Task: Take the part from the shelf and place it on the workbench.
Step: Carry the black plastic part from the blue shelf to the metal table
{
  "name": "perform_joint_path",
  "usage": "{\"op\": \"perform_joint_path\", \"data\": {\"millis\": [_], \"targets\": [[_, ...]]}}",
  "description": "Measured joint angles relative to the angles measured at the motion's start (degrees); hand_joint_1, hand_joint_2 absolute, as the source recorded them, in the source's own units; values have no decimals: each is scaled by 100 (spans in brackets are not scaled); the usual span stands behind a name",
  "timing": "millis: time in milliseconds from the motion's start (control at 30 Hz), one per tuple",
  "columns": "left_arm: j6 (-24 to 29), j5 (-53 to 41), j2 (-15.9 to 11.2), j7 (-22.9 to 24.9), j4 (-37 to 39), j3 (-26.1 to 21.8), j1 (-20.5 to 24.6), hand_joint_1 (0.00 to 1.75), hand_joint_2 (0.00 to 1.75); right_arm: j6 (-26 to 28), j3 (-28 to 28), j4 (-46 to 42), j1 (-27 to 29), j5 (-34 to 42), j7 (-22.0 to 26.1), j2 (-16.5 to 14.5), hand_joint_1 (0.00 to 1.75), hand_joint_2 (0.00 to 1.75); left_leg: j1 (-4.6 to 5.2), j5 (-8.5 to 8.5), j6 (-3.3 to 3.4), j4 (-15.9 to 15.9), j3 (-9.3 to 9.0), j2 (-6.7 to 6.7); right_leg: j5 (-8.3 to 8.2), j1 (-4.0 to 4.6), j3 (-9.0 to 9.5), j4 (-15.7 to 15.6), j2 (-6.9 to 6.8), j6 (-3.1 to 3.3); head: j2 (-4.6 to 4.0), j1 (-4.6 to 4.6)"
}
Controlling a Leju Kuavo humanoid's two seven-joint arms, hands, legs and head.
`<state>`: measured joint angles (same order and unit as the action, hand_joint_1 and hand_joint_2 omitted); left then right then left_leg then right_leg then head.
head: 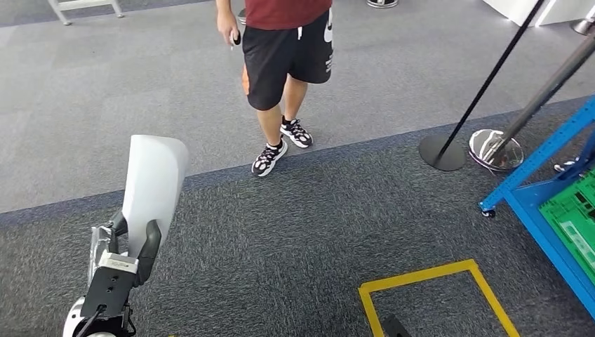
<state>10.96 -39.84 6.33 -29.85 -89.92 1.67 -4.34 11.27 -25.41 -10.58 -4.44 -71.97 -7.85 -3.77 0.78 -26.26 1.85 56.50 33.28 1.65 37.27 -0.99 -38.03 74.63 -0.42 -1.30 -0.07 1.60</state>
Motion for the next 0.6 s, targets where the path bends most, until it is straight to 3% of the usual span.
{"op": "perform_joint_path", "data": {"millis": [33, 67, 133, 167, 233, 300, 333, 400, 433, 500, 533, 567, 600], "targets": [[230, -211, -15, 43, -100, 5, -33, 175, 175, 1, -8, -1, 9, -4, -7, 1, 0, 0, -12, -8, -9, 5, -9, 97, -67, -6, -87, 68, 13, -14, 0, 0], [410, -375, -28, 82, -189, 7, -57, 175, 175, 2, -15, -1, 11, -7, -11, 0, 0, 0, -30, -22, -28, 15, -21, 193, -244, -20, -62, -98, 28, -29, 0, 1], [580, -538, -50, 124, -333, 15, -76, 175, 175, 3, -21, 2, 11, -9, -16, -8, 0, 0, -69, -74, -94, 80, -30, 377, -677, -77, 203, -834, 197, -75, 0, -5], [602, -562, -59, 133, -390, 20, -81, 175, 175, 3, -22, 5, 9, -9, -16, -12, 0, 0, -81, -109, -135, 134, -12, 465, -806, -103, 320, -1141, 308, -82, 0, -7], [625, -579, -75, 144, -483, 28, -107, 175, 175, 3, -25, 10, 2, -10, -20, -22, 0, 0, -97, -147, -203, 197, 45, 603, -848, -108, 428, -1385, 427, -47, 0, -12], [653, -609, -103, 158, -539, 29, -152, 175, 175, 4, -29, 7, -16, -13, -25, -33, 0, 0, -118, -145, -244, 194, 74, 682, -856, -88, 454, -1394, 315, 34, 0, -9], [691, -664, -120, 175, -558, 30, -169, 175, 175, 5, -33, 5, -25, -16, -24, -37, 0, 0, -117, -167, -263, 229, 98, 599, -859, -88, 467, -1402, 263, 71, 0, -2], [847, -883, -148, 240, -591, 36, -174, 175, 175, 5, -39, 2, -31, -28, -17, -41, 0, 0, -106, -367, -295, 610, 294, 237, -853, -81, 496, -1417, 136, 137, 0, 38], [933, -998, -156, 275, -605, 39, -177, 175, 175, 5, -41, 2, -25, -35, -15, -39, 0, 0, -98, -533, -308, 978, 488, 37, -842, -65, 505, -1420, 67, 164, 0, 60], [1035, -1129, -171, 323, -618, 47, -205, 175, 175, 1, -43, 2, -15, -42, -17, -37, 0, 0, -103, -791, -319, 1713, 892, -112, -821, -40, 510, -1419, -89, 192, 0, 73], [1053, -1149, -182, 336, -625, 52, -227, 175, 175, -7, -44, 2, -15, -43, -23, -37, 0, 0, -103, -791, -315, 1858, 987, -127, -809, -32, 515, -1419, -165, 197, 0, 75], [1061, -1160, -195, 344, -636, 58, -244, 175, 175, -17, -45, 2, -20, -44, -29, -39, 0, 0, -100, -679, -304, 1756, 952, -139, -796, -26, 526, -1419, -239, 197, 0, 75], [1066, -1165, -210, 348, -653, 63, -255, 175, 175, -28, -45, 2, -27, -45, -35, -44, 0, 0, -90, -493, -284, 1435, 793, -183, -781, -21, 545, -1420, -310, 194, 0, 75]]}}
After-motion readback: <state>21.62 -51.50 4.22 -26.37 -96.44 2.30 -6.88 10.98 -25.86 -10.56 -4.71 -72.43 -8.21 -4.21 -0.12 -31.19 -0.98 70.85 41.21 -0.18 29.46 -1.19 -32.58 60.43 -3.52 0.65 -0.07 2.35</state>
